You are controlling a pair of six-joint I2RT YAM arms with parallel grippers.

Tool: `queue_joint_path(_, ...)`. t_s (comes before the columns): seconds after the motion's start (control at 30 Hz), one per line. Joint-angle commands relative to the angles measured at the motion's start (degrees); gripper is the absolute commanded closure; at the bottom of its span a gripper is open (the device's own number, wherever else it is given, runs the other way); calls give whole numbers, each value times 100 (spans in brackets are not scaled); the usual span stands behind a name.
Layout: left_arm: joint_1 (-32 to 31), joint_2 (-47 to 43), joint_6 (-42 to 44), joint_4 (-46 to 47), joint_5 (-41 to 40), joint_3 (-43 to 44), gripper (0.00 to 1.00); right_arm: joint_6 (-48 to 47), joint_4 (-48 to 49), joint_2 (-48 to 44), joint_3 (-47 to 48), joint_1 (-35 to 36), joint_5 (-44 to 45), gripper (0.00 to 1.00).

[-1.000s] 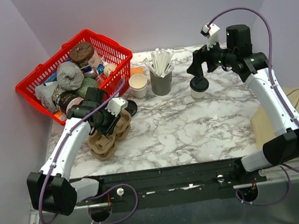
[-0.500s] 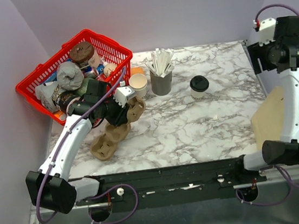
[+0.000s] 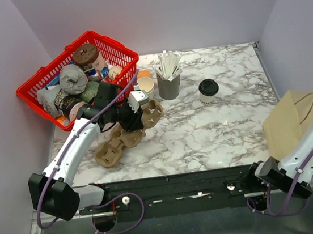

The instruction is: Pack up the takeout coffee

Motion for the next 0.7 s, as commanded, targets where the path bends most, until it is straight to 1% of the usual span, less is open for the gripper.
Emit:
queue_joint_path(0.0, -13, 232, 496, -21, 358, 185, 100, -705, -1247, -209, -669, -737, -397, 28)
queue_joint_path(0.03, -22, 276, 549, -38, 375, 212, 100, -802, -1256, -279, -819, -982, -450, 28)
queue_joint_path(0.07, -22, 312, 646, -73, 401, 264, 100, -890, -1247, -376, -1194, -1072, -485, 28)
queue_joint_path(0.13, -22, 417, 717, -74, 428, 326, 100, -1171, -1256, -456, -1461, -1309, -686, 29)
queue_joint_path(0.2, -22, 522, 796, -83, 446, 423, 100, -1339, -1247, -561, -1846, -1389, -915, 30)
queue_joint_path(0.3, -22, 628, 857, -83, 446, 528, 100, -1217, -1247, -483, -2242, -1459, -1091, 31)
queue_joint_path(0.5, -22, 646, 902, -170, 384, 616, 100, -927, -1247, -105, -2534, -1530, -1312, 34)
queue_joint_path(0.6, -22, 576, 858, -179, 332, 572, 100, -900, -1247, 80, -2543, -1582, -1312, 39)
queue_joint_path(0.67, -22, 532, 779, -144, 296, 537, 100, -900, -1247, 177, -2508, -1618, -1295, 44)
